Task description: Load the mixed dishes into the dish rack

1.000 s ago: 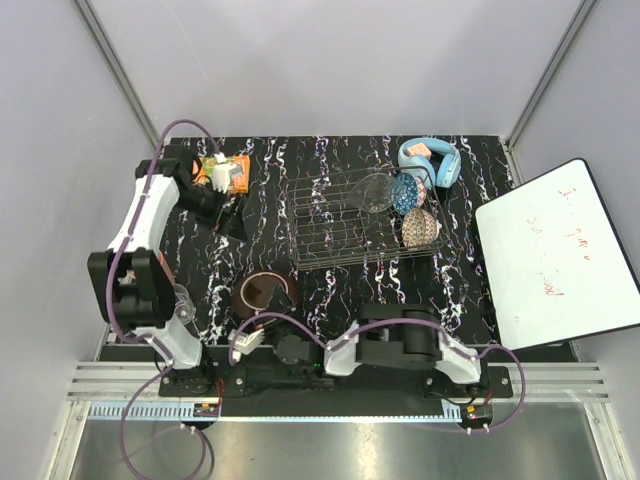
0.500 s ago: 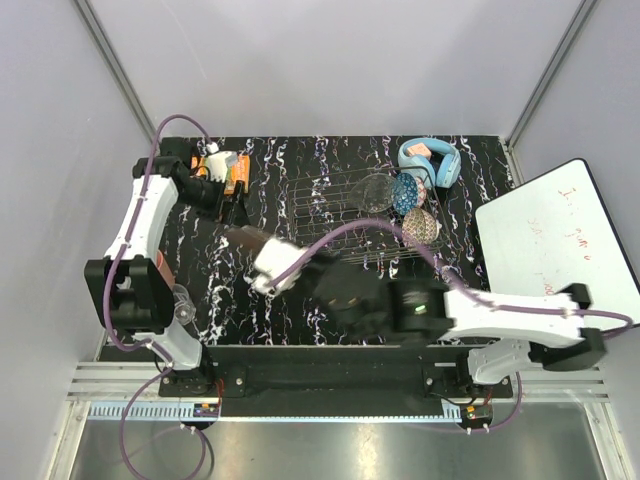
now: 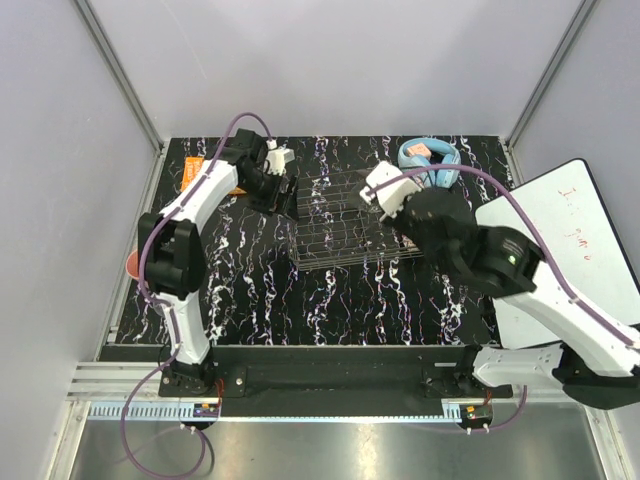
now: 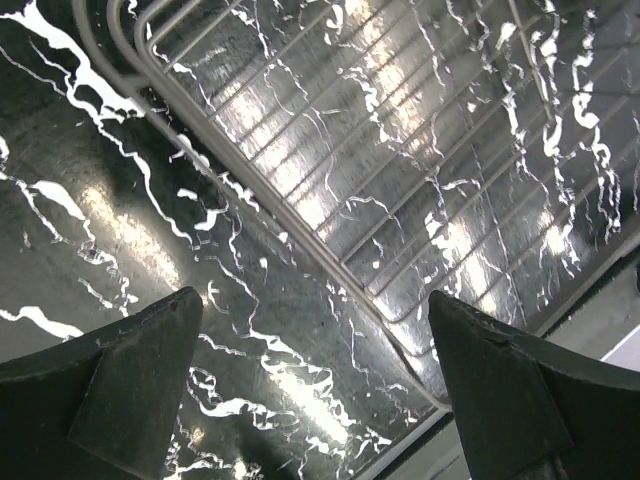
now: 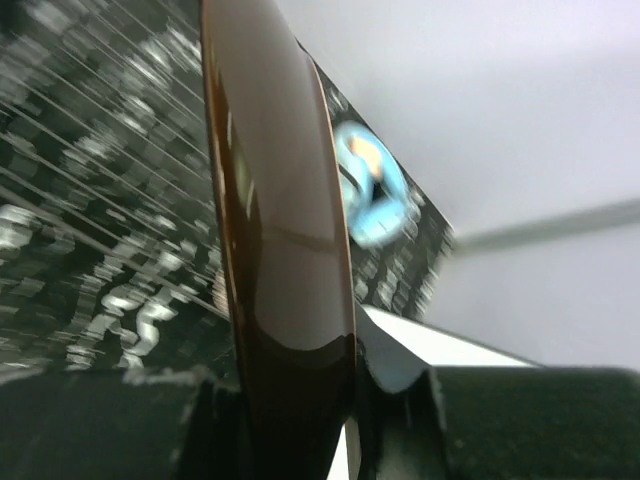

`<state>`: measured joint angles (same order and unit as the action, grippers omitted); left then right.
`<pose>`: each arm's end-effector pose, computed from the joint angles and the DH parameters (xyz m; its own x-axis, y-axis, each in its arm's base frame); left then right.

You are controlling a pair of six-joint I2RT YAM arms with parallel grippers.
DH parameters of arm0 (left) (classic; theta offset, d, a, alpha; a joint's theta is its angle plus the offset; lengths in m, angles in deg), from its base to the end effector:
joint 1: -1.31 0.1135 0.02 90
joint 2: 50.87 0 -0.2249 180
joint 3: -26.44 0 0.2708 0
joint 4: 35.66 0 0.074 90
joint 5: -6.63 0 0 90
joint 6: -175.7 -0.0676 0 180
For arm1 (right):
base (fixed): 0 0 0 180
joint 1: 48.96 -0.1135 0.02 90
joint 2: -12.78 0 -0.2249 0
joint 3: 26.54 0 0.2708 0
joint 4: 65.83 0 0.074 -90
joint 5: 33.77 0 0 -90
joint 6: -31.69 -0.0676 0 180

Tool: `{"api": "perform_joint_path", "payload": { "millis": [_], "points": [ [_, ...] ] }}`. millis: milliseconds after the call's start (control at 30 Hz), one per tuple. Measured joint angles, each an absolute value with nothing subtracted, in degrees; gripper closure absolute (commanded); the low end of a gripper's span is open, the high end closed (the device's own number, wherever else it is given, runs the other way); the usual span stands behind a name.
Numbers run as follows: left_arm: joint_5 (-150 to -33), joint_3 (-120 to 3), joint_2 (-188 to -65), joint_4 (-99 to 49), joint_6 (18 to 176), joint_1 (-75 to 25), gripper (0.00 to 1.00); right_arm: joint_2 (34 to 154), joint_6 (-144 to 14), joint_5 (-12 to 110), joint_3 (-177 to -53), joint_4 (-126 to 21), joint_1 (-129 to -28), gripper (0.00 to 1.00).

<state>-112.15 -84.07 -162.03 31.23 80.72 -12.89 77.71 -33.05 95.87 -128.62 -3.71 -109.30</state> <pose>0.4020 -0.1353 0.1970 -0.8584 0.2957 -0.4192 0.4696 0.7819 -0.4101 0.1636 0.2001 0.4275 -0.0255 -0.7088 -0.7049 -0.4355 0.6426 -0.6304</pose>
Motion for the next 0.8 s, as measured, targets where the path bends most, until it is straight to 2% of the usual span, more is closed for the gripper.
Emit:
{"api": "perform_joint_path", "payload": {
  "millis": [267, 333, 433, 667, 800],
  "points": [
    [-109.9, -83.9, -164.5, 30.3, 81.7, -15.3, 0.01, 85.1, -26.6, 87.9, -127.2, -2.3, -94.3, 1.0],
    [-108.9, -82.1, -164.4, 28.9, 81.3, -15.7, 0.07, 85.5, -24.8, 87.0, -125.9, -2.6, -93.0, 1.0],
    [-106.9, -76.6, -163.9, 27.6, 80.0, -16.1, 0.24, 85.8, -22.3, 85.8, -123.9, -2.7, -92.7, 1.0],
    [-102.2, -66.0, -155.4, 24.8, 76.5, -16.6, 0.26, 87.2, -18.6, 81.1, -120.9, -3.4, -92.7, 1.0],
    [-99.1, -61.5, -150.9, 24.8, 73.7, -16.4, 0.31, 87.4, -17.1, 76.4, -119.9, -2.7, -92.7, 1.0]
  ]
}}
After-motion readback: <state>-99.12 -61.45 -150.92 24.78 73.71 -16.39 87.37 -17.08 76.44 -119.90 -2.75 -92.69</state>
